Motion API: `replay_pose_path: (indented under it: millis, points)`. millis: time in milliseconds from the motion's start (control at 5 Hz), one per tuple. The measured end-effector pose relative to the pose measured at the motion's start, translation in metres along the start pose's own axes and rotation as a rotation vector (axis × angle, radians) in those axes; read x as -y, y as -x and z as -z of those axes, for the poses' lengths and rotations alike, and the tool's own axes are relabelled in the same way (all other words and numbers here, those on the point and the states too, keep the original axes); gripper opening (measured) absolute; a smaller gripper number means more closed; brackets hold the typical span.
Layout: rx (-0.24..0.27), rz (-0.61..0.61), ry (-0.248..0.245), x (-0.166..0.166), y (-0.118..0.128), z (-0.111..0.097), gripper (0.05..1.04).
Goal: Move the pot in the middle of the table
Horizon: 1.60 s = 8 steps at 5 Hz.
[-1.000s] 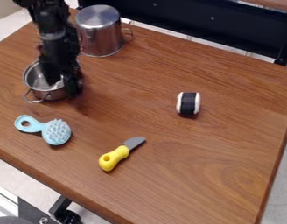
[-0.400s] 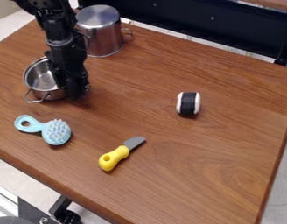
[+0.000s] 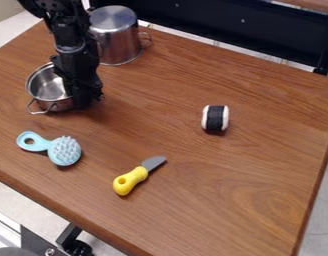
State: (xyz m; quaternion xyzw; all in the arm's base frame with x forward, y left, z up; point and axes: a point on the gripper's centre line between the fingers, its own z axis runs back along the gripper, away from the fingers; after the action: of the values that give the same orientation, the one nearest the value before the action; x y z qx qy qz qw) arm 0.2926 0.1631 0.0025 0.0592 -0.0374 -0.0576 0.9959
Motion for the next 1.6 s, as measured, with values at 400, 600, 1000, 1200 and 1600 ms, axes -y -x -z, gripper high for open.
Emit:
replay_pose_path:
  millis: [400, 600, 1000, 1200, 1600]
  points:
    - [0.008, -0.203, -0.031, 0.028, -0.005, -0.014, 0.065]
    - [-0.014, -0.313, -0.003, 0.048, -0.010, -0.030, 0.065]
    - [-0.016, -0.607, 0.019, 0.080, -0.025, -0.043, 0.065]
    - [0.019, -0.789, 0.002, 0.095, -0.032, -0.041, 0.065]
    - [-0.065, -1.035, -0.024, 0.107, -0.047, -0.026, 0.065]
